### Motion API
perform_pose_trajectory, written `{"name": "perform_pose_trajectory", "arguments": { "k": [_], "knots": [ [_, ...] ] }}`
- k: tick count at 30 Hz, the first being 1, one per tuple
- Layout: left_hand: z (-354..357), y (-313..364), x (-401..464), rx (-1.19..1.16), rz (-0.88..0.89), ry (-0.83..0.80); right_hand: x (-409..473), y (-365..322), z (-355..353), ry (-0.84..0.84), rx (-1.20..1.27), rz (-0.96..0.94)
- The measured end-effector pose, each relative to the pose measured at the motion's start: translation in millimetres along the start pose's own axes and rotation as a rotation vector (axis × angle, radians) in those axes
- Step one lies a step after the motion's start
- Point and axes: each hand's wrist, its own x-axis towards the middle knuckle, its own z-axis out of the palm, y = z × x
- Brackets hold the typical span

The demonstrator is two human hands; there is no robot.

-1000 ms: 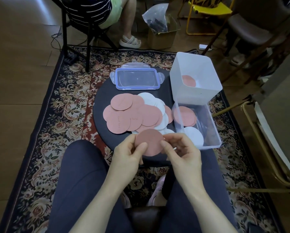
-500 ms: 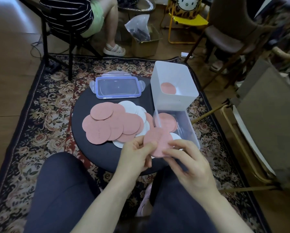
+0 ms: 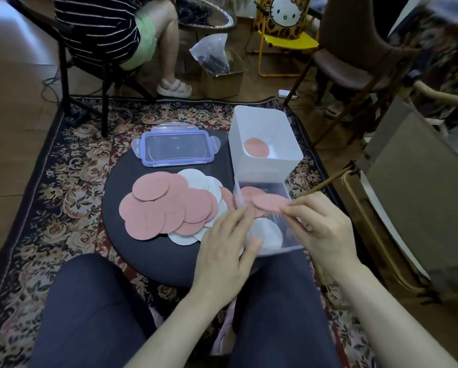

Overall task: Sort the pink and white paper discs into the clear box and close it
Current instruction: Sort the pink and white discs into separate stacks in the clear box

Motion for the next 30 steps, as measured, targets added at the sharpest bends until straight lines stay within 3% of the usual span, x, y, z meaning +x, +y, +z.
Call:
{"name": "perform_pose_trajectory", "arguments": {
  "k": [11, 30],
  "knots": [
    [6, -18, -3, 0.002, 0.102, 0.003, 22, 31, 56, -0.349, 0.012, -0.067],
    [3, -16, -9, 0.024, 0.096, -0.033, 24, 23, 53, -0.434, -0.108, 0.004]
  ]
}}
